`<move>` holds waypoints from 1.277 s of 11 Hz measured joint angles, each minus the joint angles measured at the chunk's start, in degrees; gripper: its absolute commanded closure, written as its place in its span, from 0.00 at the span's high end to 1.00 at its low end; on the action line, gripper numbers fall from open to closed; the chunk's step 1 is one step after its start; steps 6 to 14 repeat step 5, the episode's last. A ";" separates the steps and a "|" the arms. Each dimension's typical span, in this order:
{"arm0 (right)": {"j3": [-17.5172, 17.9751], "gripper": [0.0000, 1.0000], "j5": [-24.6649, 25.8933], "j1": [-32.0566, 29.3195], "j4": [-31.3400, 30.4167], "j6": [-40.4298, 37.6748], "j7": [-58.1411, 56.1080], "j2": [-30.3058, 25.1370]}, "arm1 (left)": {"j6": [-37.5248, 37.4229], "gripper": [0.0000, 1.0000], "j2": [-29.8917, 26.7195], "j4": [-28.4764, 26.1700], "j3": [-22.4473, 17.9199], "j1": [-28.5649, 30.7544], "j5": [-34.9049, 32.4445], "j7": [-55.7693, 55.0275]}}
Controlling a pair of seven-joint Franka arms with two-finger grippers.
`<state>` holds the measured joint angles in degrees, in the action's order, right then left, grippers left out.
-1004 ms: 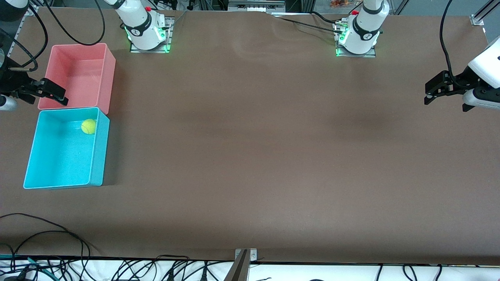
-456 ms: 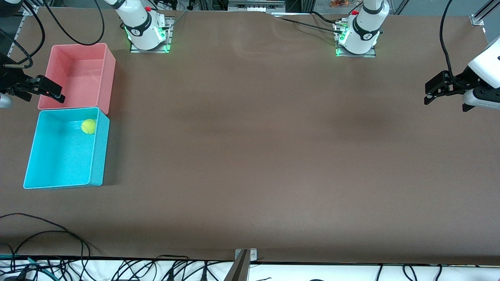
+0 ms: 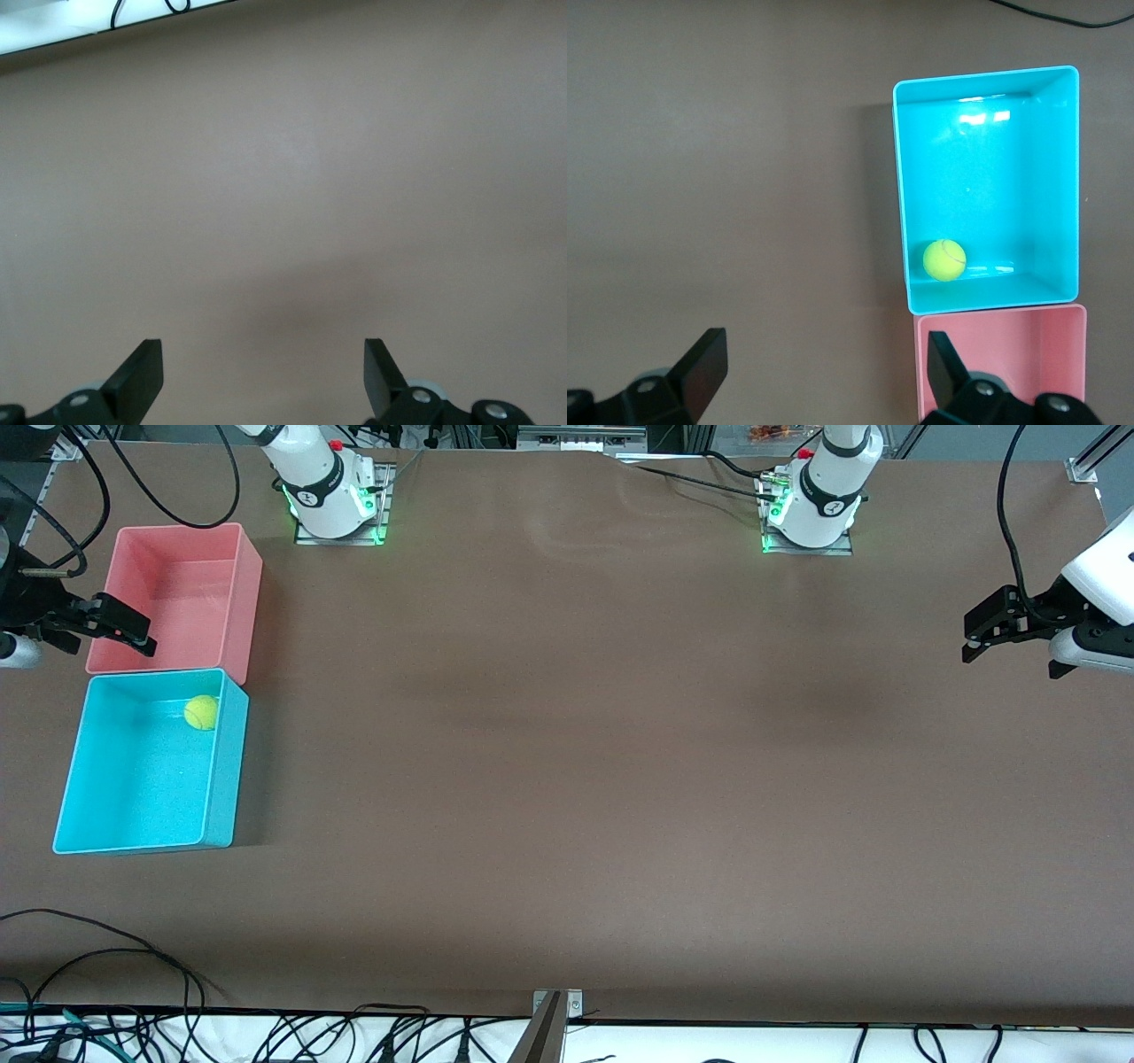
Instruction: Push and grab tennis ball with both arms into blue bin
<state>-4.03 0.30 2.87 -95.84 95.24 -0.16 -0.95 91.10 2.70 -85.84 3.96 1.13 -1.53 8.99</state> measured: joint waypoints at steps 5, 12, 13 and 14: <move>-0.01 1.00 0.00 0.19 0.00 -0.12 0.00 0.01 | 0.00 1.00 0.02 0.00 0.04 -0.01 0.00 0.00; -0.01 1.00 0.00 0.19 0.00 -0.12 0.00 0.01 | 0.00 1.00 0.02 0.00 0.04 -0.01 0.00 0.00; -0.01 1.00 0.00 0.19 0.00 -0.12 0.00 0.01 | 0.00 1.00 0.02 0.00 0.04 -0.01 0.00 0.00; -0.01 1.00 0.00 0.19 0.00 -0.12 0.00 0.01 | 0.00 1.00 0.02 0.00 0.04 -0.01 0.00 0.00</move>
